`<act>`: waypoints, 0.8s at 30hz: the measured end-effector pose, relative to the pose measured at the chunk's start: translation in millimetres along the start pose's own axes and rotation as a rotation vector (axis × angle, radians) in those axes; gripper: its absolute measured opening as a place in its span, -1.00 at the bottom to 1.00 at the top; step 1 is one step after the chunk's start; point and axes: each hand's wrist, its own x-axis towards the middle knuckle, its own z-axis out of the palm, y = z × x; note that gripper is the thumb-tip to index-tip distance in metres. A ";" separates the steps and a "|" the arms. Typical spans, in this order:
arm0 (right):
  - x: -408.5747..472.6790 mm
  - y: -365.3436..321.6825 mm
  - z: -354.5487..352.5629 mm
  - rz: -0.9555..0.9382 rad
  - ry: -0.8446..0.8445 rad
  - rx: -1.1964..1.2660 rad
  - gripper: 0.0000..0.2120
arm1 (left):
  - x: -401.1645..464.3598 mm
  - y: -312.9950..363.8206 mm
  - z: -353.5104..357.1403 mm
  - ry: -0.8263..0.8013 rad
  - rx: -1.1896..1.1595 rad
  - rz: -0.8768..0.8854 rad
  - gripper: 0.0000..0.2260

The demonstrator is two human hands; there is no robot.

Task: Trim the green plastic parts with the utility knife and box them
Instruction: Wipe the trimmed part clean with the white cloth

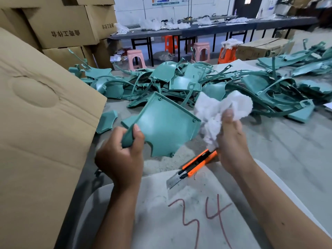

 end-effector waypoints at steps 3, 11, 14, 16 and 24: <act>-5.4 4.9 15.6 0.030 -0.236 -0.118 -0.68 | -6.3 4.3 1.8 -0.017 -0.020 -0.025 -0.63; -23.9 9.1 39.4 0.224 0.307 0.203 -0.56 | -21.1 26.1 9.1 -0.003 0.019 -0.030 -0.65; -35.2 11.7 48.7 0.214 0.118 0.208 -0.45 | -19.8 26.4 9.4 0.048 -0.010 -0.073 -0.64; -35.9 11.4 50.4 0.136 -0.011 -0.004 -0.49 | -19.6 25.7 8.4 0.066 -0.033 -0.083 -0.63; -17.4 -0.3 20.6 -0.248 -0.050 -0.510 -0.59 | 3.3 27.4 2.9 -0.047 -0.024 -0.191 -0.59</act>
